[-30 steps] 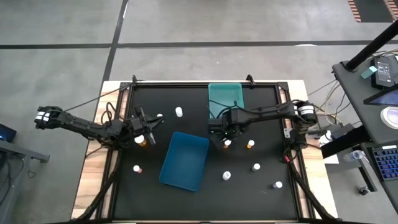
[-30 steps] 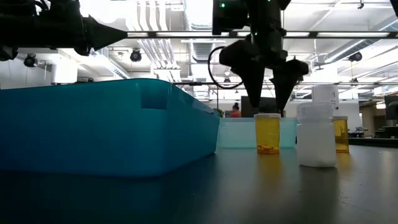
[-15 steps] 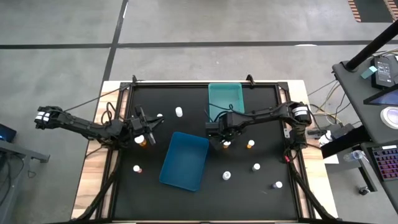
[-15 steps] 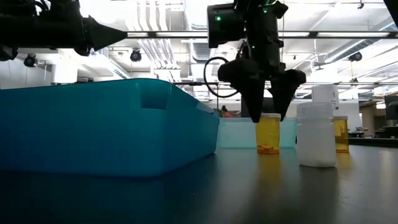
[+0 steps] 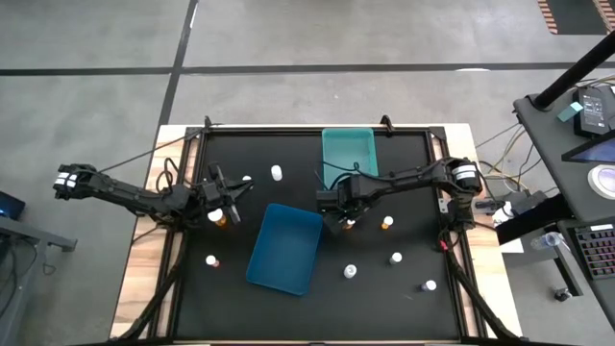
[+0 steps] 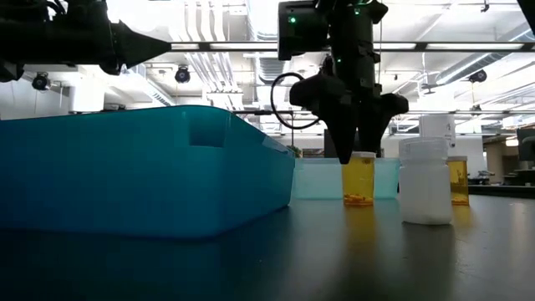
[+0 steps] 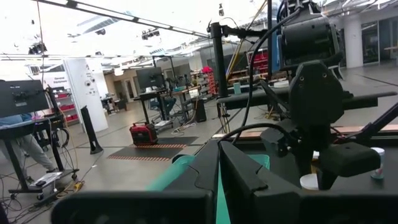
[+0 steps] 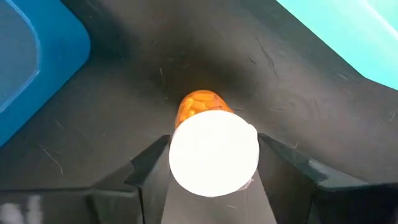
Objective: Pick and place medicine bottles into bin by pill shape (circle, oval)
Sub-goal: Put the right orange capsule bottle into the blue bin
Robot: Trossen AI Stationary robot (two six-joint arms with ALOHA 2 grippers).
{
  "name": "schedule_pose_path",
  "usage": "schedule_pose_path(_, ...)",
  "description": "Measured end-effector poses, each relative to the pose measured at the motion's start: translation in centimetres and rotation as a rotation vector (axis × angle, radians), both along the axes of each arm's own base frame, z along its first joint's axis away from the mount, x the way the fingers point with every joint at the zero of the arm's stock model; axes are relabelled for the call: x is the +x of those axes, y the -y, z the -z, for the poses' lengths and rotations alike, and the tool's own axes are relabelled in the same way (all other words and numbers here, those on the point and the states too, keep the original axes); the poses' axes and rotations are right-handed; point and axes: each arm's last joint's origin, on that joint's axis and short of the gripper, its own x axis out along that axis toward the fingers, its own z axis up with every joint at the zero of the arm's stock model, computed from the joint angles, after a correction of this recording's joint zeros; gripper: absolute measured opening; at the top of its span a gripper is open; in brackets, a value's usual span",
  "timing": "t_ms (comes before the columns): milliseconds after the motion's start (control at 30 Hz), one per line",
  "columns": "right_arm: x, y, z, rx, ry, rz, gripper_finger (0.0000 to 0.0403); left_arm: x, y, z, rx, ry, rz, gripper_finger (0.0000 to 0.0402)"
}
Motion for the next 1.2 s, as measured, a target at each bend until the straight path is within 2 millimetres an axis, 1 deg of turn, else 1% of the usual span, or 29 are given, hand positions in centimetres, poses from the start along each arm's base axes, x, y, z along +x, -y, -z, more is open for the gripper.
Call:
schedule_pose_path(67, 0.0, -0.1, 0.0, 0.000, 0.001, -0.004, 0.0201, 0.0, 0.0, 0.0, 0.000, 0.001, 0.000, 0.0000)
schedule_pose_path(167, 0.0, -0.1, 0.0, 0.000, 0.002, -0.015, 0.0211, 0.0, 0.0, 0.0, 0.000, 0.000, 0.000, 0.0000)
schedule_pose_path(267, -0.1, -0.1, -0.5, 0.002, -0.015, -0.025, 0.0216, 0.0, 0.0, 0.0, 0.000, 0.000, 0.000, 0.0000)
schedule_pose_path(333, -0.4, -0.1, -1.5, 0.002, -0.042, -0.033, 0.0217, 0.0, 0.0, 0.0, 0.000, 0.001, 0.000, 0.0000)
schedule_pose_path(433, -0.8, 0.0, -3.6, 0.002, -0.072, -0.044, 0.0217, 0.0, 0.0, 0.0, 0.000, -0.001, 0.000, 0.0000)
schedule_pose_path(567, -0.3, 0.0, -6.8, -0.001, -0.015, -0.073, 0.0218, 0.0, 0.0, 0.0, 0.000, 0.000, 0.000, 0.0000)
schedule_pose_path(733, 1.0, -0.3, -10.3, -0.012, 0.141, -0.090, 0.0219, 0.0, 0.0, 0.0, 0.000, 0.000, 0.000, 0.0000)
schedule_pose_path(833, 2.3, -0.4, -11.4, -0.022, 0.232, -0.135, 0.0219, 0.0, 0.0, 0.0, 0.000, 0.001, 0.000, 0.0000)
schedule_pose_path(933, 3.8, -0.5, -11.7, -0.032, 0.276, -0.180, 0.0219, 0.0, 0.0, -0.1, -0.001, 0.006, -0.001, 0.0000)
schedule_pose_path(1000, 5.0, -0.6, -11.5, -0.032, 0.295, -0.223, 0.0219, 0.0, 0.0, -0.1, -0.001, 0.007, -0.002, 0.0000)
schedule_pose_path(1100, 6.9, -0.9, -10.9, -0.030, 0.302, -0.297, 0.0219, 0.0, 0.0, 0.0, 0.000, 0.001, -0.003, 0.0000)
schedule_pose_path(1200, 8.6, -1.3, -10.2, 0.008, 0.317, -0.377, 0.0219, 0.0, 0.0, 0.0, -0.001, 0.002, -0.004, 0.0000)
